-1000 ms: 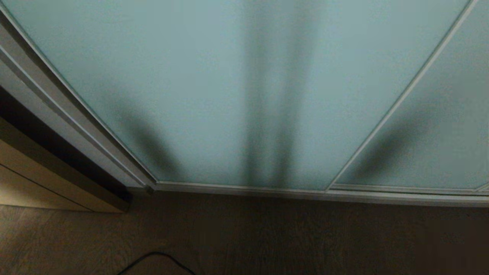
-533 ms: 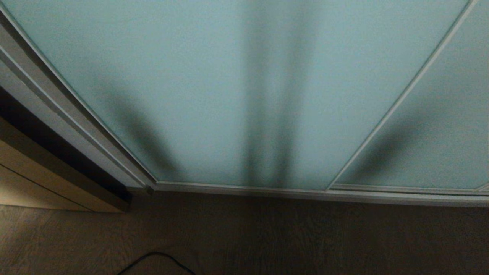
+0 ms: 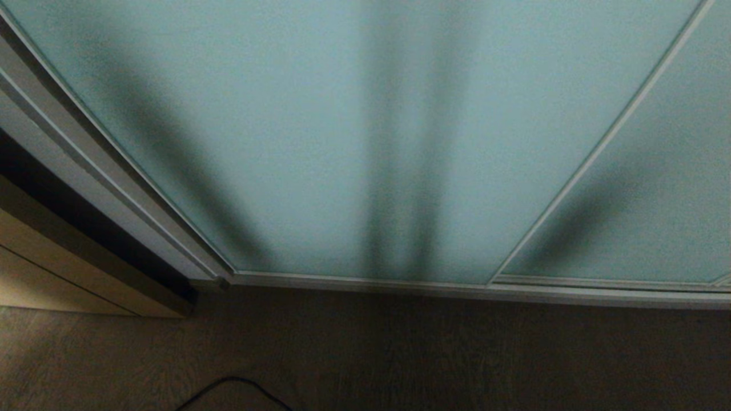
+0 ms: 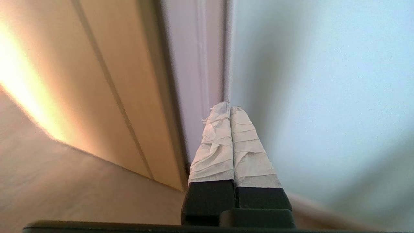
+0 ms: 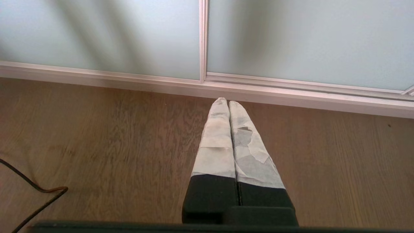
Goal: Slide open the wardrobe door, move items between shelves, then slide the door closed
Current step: Open the door
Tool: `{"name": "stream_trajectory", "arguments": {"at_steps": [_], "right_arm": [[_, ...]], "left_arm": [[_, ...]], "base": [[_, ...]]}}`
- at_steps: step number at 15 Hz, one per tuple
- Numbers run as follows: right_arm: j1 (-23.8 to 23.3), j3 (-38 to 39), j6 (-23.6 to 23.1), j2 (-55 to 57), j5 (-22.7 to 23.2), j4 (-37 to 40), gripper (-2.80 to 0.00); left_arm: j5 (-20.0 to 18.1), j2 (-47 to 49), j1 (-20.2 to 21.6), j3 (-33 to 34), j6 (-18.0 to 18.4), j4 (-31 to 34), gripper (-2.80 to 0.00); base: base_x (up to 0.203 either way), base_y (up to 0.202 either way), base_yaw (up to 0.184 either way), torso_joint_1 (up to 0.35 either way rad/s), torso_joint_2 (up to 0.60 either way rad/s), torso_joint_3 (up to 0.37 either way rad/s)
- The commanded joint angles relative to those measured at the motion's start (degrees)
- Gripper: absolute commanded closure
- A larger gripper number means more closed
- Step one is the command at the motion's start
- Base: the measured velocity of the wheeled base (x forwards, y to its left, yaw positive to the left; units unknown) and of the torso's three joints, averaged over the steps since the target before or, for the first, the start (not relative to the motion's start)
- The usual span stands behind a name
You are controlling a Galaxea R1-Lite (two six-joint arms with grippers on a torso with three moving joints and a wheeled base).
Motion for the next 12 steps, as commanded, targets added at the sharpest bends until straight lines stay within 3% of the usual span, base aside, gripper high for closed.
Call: {"name": "stream_trajectory", "arguments": {"at_steps": [1, 4, 6, 12], "right_arm": [[0.0, 0.0, 0.04, 0.03, 0.01, -0.01, 0.0], [0.0, 0.0, 0.02, -0.02, 0.01, -0.01, 0.0], [0.0, 0.0, -0.02, -0.02, -0.06, -0.01, 0.0], [0.0, 0.0, 0.05, -0.01, 0.01, -0.01, 0.0]], "left_arm": [[2.94, 8.95, 0.0, -2.22, -0.1, -3.5, 0.0], [8.55, 20.25, 0.0, -3.25, -0.08, -17.76, 0.0], [10.02, 27.31, 0.0, -5.27, -0.09, -23.75, 0.0], [12.06, 42.91, 0.0, -17.53, 0.41, -29.85, 0.0]], "base": [[0.0, 0.0, 0.0, 0.0, 0.0, 0.0], [0.0, 0.0, 0.0, 0.0, 0.0, 0.0], [0.0, 0.0, 0.0, 0.0, 0.0, 0.0], [0.0, 0.0, 0.0, 0.0, 0.0, 0.0]]}}
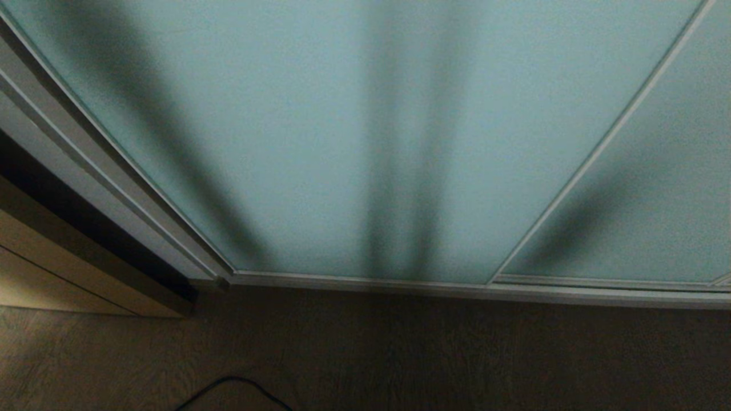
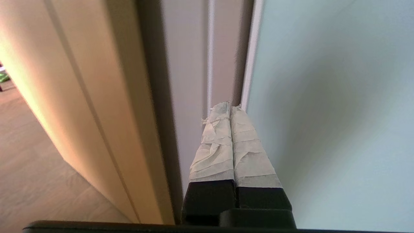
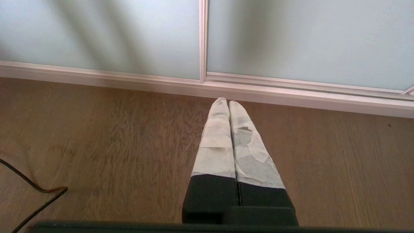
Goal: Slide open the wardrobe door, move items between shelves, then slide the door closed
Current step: Open the door
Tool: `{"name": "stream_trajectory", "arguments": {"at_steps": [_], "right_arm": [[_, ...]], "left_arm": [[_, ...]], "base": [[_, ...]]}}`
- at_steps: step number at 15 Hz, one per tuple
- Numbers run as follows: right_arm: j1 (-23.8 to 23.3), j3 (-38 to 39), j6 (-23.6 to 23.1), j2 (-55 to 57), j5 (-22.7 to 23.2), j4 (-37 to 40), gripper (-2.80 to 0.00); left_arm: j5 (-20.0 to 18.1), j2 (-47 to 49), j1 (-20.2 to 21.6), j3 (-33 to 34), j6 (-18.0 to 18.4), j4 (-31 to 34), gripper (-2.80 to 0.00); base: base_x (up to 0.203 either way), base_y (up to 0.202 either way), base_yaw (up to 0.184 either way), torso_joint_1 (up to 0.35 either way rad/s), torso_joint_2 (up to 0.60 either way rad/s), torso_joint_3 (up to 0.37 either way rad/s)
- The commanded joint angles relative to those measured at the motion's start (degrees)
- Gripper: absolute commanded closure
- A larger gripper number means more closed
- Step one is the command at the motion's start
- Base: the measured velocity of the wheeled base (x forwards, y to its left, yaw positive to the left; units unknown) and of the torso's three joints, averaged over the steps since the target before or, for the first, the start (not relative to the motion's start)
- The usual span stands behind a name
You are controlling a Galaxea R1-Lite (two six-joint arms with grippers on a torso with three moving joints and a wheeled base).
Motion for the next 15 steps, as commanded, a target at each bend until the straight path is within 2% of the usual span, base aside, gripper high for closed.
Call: {"name": "stream_trajectory", "arguments": {"at_steps": [1, 6, 10, 13, 15], "right_arm": [[0.0, 0.0, 0.04, 0.06, 0.02, 0.0, 0.0], [0.0, 0.0, 0.0, 0.06, 0.02, 0.0, 0.0], [0.0, 0.0, -0.01, 0.06, 0.02, 0.0, 0.0], [0.0, 0.0, 0.02, 0.04, 0.02, 0.0, 0.0], [0.0, 0.0, 0.04, 0.06, 0.02, 0.0, 0.0]], "left_arm": [[0.01, 5.33, 0.0, -2.68, 0.36, 0.09, 0.0], [-3.83, 10.23, -0.08, -4.83, 0.6, -0.16, 0.0], [-4.55, 4.59, -2.64, 6.74, 0.15, -0.14, 0.0], [-4.9, -3.93, -2.9, 20.24, 0.07, -0.17, 0.0], [-6.85, -10.94, -2.97, 27.9, -0.01, 0.17, 0.0]], "base": [[0.0, 0.0, 0.0, 0.0, 0.0, 0.0], [0.0, 0.0, 0.0, 0.0, 0.0, 0.0], [0.0, 0.0, 0.0, 0.0, 0.0, 0.0], [0.0, 0.0, 0.0, 0.0, 0.0, 0.0], [0.0, 0.0, 0.0, 0.0, 0.0, 0.0]]}}
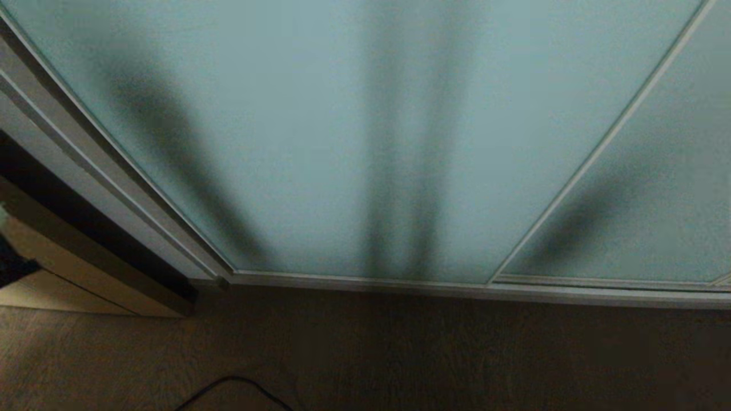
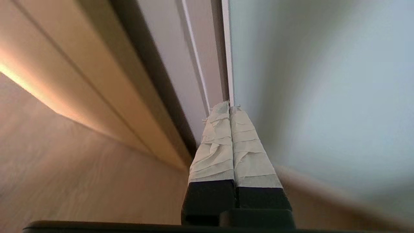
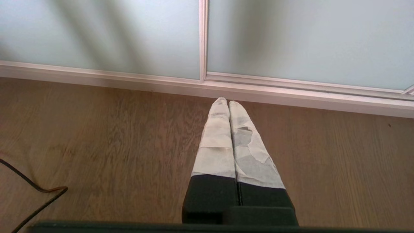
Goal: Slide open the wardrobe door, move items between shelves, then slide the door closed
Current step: Open the door
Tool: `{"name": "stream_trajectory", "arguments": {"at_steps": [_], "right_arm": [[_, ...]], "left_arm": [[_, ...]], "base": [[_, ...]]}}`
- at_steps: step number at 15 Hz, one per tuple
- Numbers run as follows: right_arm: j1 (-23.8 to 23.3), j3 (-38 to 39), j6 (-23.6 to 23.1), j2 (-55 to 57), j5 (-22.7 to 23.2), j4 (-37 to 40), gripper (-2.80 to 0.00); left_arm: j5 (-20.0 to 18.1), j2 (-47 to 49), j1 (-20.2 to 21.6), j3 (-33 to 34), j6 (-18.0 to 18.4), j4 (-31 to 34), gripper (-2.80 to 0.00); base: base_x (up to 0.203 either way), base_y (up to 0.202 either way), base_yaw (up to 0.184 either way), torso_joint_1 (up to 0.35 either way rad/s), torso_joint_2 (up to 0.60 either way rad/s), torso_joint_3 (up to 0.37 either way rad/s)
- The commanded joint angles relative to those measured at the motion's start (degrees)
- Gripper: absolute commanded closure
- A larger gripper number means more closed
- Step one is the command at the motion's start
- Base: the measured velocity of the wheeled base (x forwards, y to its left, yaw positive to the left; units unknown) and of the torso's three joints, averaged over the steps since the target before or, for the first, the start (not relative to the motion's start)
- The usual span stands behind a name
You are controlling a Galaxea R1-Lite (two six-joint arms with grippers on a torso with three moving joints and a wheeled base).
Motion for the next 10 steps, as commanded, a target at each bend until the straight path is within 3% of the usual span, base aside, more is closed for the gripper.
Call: {"name": "stream_trajectory", "arguments": {"at_steps": [1, 5, 9, 10], "right_arm": [[0.0, 0.0, 0.02, 0.06, 0.02, -0.01, 0.0], [0.0, 0.0, 0.02, 0.06, 0.02, -0.01, 0.0], [0.0, 0.0, -0.06, 0.06, 0.02, -0.01, 0.0], [0.0, 0.0, -0.06, 0.02, 0.02, -0.01, 0.0]], "left_arm": [[-0.69, -9.06, -0.03, 6.23, -0.09, 0.14, 0.0], [-2.59, -24.86, 0.02, 14.69, 0.1, 6.49, 0.0], [-5.78, -39.95, 1.33, 17.11, 0.1, 27.83, 0.0], [-7.07, -40.22, 1.63, 17.54, 0.36, 28.66, 0.0]], "base": [[0.0, 0.0, 0.0, 0.0, 0.0, 0.0], [0.0, 0.0, 0.0, 0.0, 0.0, 0.0], [0.0, 0.0, 0.0, 0.0, 0.0, 0.0], [0.0, 0.0, 0.0, 0.0, 0.0, 0.0]]}}
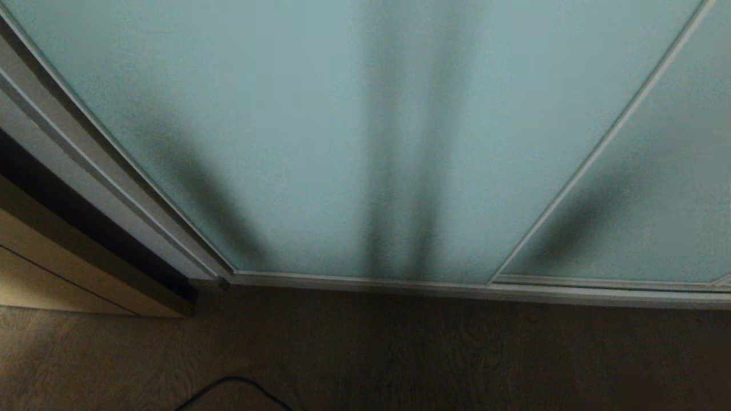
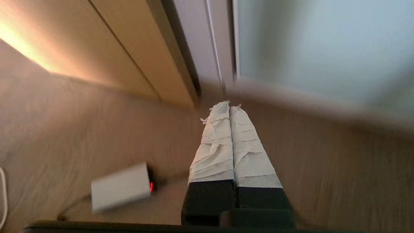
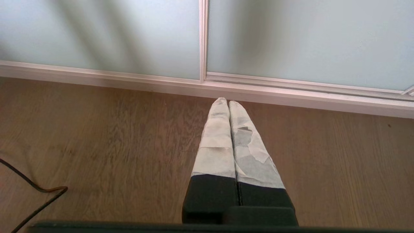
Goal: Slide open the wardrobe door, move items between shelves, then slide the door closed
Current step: Open the door
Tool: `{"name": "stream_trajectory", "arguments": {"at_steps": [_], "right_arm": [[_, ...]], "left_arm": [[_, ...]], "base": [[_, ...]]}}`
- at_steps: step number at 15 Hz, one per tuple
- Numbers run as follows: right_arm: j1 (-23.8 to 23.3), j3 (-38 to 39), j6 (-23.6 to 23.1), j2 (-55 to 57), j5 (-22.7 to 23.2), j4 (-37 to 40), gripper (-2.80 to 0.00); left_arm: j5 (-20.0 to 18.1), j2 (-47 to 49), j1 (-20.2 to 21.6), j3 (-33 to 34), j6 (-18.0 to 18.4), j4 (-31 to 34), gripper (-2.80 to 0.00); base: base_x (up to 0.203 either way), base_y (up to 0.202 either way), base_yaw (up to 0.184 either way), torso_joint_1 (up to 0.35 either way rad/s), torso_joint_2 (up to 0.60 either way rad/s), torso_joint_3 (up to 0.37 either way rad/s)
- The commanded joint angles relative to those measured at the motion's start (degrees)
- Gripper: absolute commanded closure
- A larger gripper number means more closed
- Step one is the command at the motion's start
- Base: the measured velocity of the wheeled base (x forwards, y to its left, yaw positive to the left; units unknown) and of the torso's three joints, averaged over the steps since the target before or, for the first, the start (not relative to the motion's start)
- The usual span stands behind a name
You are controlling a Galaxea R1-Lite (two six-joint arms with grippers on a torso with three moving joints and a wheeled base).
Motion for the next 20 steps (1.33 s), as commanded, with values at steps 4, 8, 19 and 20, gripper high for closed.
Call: {"name": "stream_trajectory", "arguments": {"at_steps": [4, 8, 19, 20], "right_arm": [[0.0, 0.0, 0.0, -0.02, 0.02, -0.01, 0.0], [0.0, 0.0, 0.0, -0.02, 0.02, -0.01, 0.0], [0.0, 0.0, 0.0, -0.01, 0.02, -0.01, 0.0], [0.0, 0.0, 0.0, 0.06, 0.02, -0.01, 0.0]], "left_arm": [[-2.66, -10.47, 1.18, 6.78, 0.57, 1.51, 0.0], [-12.32, -16.54, 1.57, 8.75, 3.19, 5.39, 0.0], [-18.83, -16.62, 1.57, 10.5, -1.0, 5.07, 0.0], [-18.83, -16.62, 1.57, 10.59, -0.76, 5.07, 0.0]], "base": [[0.0, 0.0, 0.0, 0.0, 0.0, 0.0], [0.0, 0.0, 0.0, 0.0, 0.0, 0.0], [0.0, 0.0, 0.0, 0.0, 0.0, 0.0], [0.0, 0.0, 0.0, 0.0, 0.0, 0.0]]}}
